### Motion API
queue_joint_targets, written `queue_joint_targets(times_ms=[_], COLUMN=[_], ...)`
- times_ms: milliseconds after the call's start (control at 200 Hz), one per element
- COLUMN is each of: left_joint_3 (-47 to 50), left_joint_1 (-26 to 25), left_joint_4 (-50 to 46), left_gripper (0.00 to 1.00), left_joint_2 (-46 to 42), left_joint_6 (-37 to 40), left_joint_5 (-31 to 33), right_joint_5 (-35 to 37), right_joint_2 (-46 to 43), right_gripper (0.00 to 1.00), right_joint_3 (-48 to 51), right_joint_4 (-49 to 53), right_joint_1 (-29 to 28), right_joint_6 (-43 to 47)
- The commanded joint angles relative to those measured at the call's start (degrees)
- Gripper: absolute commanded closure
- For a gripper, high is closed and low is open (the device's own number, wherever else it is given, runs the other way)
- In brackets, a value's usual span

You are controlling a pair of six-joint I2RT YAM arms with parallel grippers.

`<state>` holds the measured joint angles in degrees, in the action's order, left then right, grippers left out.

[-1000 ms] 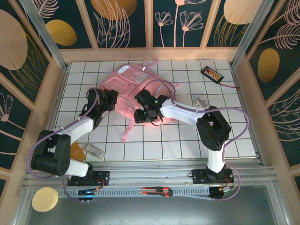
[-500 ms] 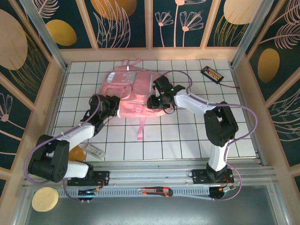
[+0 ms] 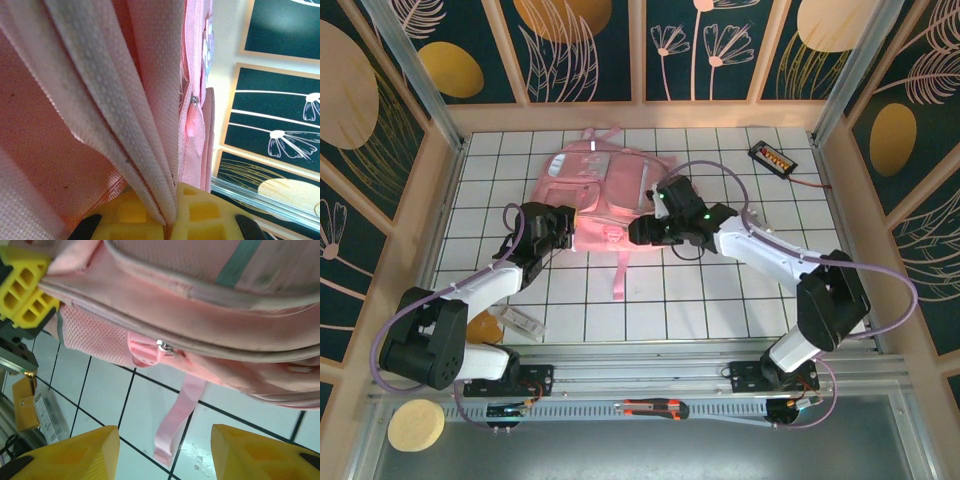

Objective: Pack the student bag

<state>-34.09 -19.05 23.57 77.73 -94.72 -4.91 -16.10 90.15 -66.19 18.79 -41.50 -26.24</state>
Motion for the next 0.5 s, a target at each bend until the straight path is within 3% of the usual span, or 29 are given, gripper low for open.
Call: queue_joint_targets(times_ms=[0, 495], left_joint_3=[-2.73, -3.39], left_joint_1=[-1.08, -1.92], left_joint_4=[2.31, 0.95], left_gripper=[1.00, 1.00], left_joint_2=[-1.76, -1.76], left_joint_6=[-1.76, -2.01], left_joint_5=[-1.34, -1.18], right_joint_5=[-2.29, 3.08], right_joint_2=[3.04, 12.44], right_gripper=[0.48, 0.45], right_joint_3=[0.88, -1.61], right_joint_4=[-5.67, -12.49], right_joint_1=[-0.95, -0.86], right_joint_6=[-1.14, 1.84])
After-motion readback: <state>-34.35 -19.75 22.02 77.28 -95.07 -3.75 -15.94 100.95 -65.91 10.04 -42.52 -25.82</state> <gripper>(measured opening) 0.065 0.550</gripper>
